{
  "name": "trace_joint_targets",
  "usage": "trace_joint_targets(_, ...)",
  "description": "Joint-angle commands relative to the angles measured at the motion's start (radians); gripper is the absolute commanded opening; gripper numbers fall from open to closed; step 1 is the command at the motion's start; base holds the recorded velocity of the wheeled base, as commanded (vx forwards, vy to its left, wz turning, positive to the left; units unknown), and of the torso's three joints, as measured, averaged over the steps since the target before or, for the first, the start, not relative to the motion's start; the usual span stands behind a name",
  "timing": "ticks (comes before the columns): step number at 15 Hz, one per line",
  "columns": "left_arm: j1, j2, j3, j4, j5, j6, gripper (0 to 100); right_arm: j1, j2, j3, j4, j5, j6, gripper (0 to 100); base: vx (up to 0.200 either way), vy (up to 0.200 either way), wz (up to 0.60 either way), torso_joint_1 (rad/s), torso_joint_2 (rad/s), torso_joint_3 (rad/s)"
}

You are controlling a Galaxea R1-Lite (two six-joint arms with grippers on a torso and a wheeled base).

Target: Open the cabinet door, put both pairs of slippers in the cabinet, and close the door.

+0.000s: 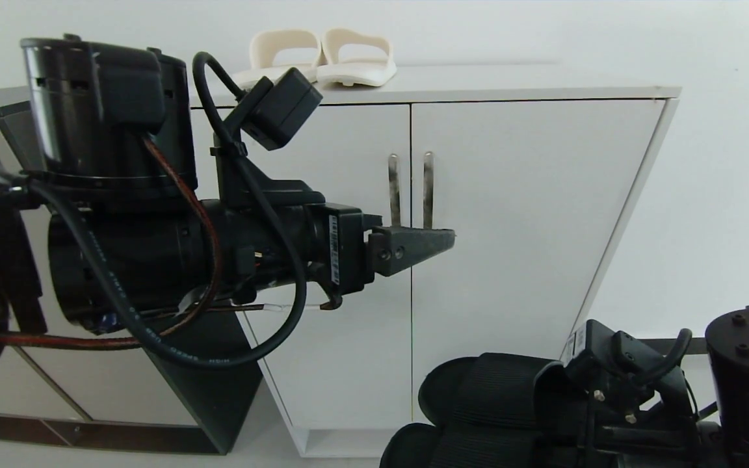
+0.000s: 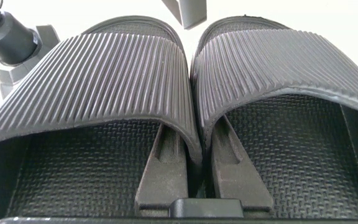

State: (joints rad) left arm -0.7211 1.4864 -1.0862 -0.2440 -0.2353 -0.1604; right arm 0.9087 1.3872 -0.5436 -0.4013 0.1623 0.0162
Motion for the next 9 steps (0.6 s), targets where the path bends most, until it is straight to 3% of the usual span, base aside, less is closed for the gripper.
trace_joint_targets(1, -0.008, -0.018, -0.004, 0.000, -0.006, -0.007, 100, 0.010, -0.007, 0.005, -0.001, 0.000, -0.001, 0, 0.000, 0.000, 0.00, 0.000, 0.00, 0.000)
trace_joint_targets(6, -0.005, 0.008, -0.023, -0.004, -0.087, 0.002, 100, 0.012, 0.003, 0.014, -0.001, 0.000, -0.004, 0, 0.000, 0.000, 0.00, 0.000, 0.00, 0.000)
trace_joint_targets(9, 0.061, 0.051, -0.041, -0.009, -0.222, 0.002, 100, 0.010, 0.018, 0.016, -0.002, -0.001, -0.004, 0, 0.000, 0.000, 0.00, 0.000, 0.00, 0.000)
